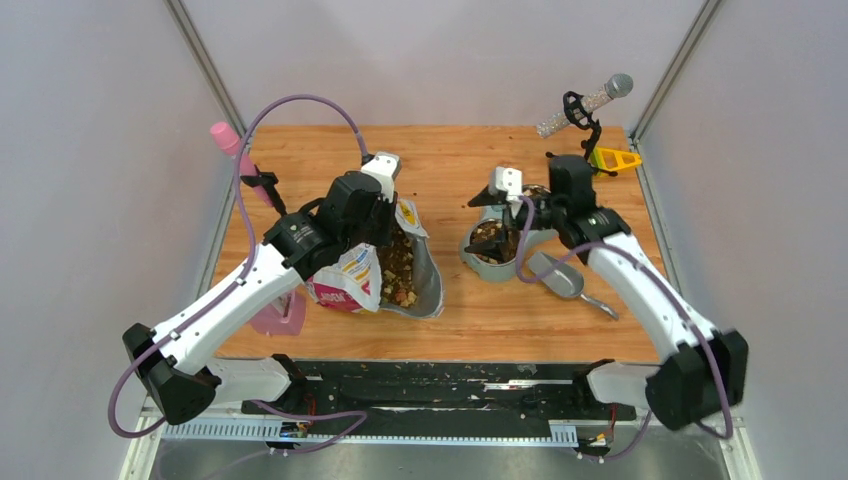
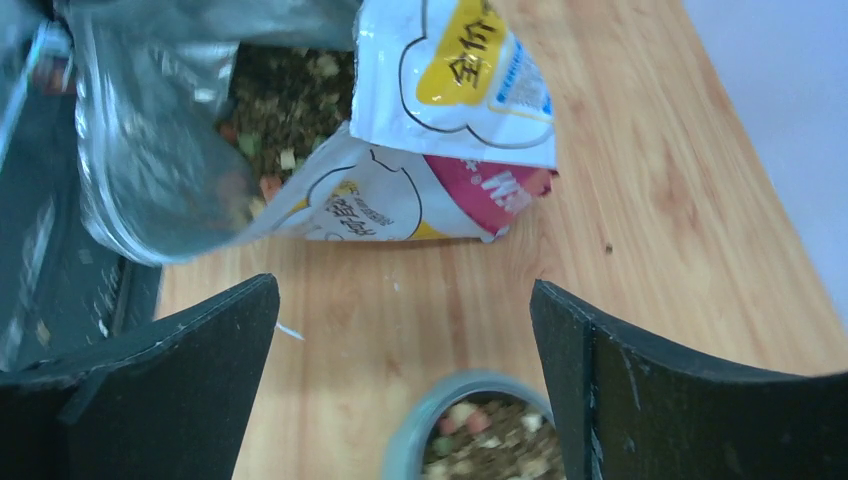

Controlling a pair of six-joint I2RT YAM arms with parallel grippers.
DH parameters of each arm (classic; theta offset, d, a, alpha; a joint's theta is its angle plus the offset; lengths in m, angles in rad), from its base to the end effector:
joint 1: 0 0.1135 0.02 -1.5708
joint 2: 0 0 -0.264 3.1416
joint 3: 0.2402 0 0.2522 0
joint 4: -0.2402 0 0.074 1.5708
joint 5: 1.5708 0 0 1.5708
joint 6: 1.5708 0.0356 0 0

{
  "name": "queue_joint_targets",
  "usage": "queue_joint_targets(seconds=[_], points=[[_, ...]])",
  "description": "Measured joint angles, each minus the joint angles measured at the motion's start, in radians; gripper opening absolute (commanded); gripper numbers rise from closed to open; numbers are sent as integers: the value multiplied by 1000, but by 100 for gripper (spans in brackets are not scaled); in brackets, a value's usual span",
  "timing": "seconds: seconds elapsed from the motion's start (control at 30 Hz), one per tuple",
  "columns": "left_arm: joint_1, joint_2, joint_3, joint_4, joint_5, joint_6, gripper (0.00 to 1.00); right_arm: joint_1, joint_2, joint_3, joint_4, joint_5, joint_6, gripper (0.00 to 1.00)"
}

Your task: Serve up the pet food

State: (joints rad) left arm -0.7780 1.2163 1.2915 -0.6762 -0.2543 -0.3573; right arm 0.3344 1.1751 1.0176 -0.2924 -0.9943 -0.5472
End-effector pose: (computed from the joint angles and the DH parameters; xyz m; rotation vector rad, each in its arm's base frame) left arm 0.1898 -0.1744 0.3780 0.3101 2.1524 -0.3807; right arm 0.2298 0.1115 0.3373 -1.3184 1.3623 0.8487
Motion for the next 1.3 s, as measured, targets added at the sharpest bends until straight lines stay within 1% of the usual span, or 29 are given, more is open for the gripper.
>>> queue_joint_targets(seconds=[0.07, 0.1, 0.13, 0.17, 0.23, 0.3, 0.4, 0.53, 0.57, 0.63, 0.7, 0.83, 0.9, 1.0, 1.07, 1.2, 1.3], points=[[1, 0, 8, -19, 38, 11, 0, 21, 134, 134, -139, -61, -195, 96], [1, 0, 10, -28, 55, 17, 0, 24, 167, 201, -217, -89, -294, 96], [1, -1, 13, -38, 69, 21, 0, 39, 243, 253, -280, -109, -373, 96], [1, -3, 16, -48, 86, 26, 0, 53, 285, 301, -350, -121, -468, 97], [1, -6, 24, -71, 112, 31, 0, 89, 316, 331, -433, -118, -602, 96], [1, -13, 27, -91, 135, 32, 0, 147, 320, 332, -496, -90, -704, 95], [1, -21, 36, -121, 159, 32, 0, 226, 339, 339, -553, -77, -802, 92], [1, -21, 48, -152, 178, 30, 0, 246, 367, 346, -571, -117, -854, 88], [1, -21, 50, -155, 180, 30, 0, 248, 370, 346, -565, -127, -853, 86], [1, -21, 53, -161, 183, 30, 0, 254, 373, 342, -529, -143, -836, 79], [1, -21, 56, -168, 183, 27, 0, 264, 373, 333, -477, -153, -802, 69], [1, -22, 58, -175, 181, 18, 0, 277, 373, 301, -359, -175, -697, 62], [0, -22, 59, -176, 174, 8, 0, 280, 370, 262, -267, -181, -620, 58], [0, -22, 60, -180, 163, -9, 0, 292, 346, 159, -76, -155, -477, 50], [-2, -22, 60, -182, 155, -21, 0, 303, 309, 72, 75, -114, -371, 47], [-3, -22, 65, -192, 143, -37, 0, 319, 254, -53, 332, -35, -169, 45], [-3, -22, 71, -196, 134, -41, 0, 327, 245, -103, 491, 11, -29, 41]])
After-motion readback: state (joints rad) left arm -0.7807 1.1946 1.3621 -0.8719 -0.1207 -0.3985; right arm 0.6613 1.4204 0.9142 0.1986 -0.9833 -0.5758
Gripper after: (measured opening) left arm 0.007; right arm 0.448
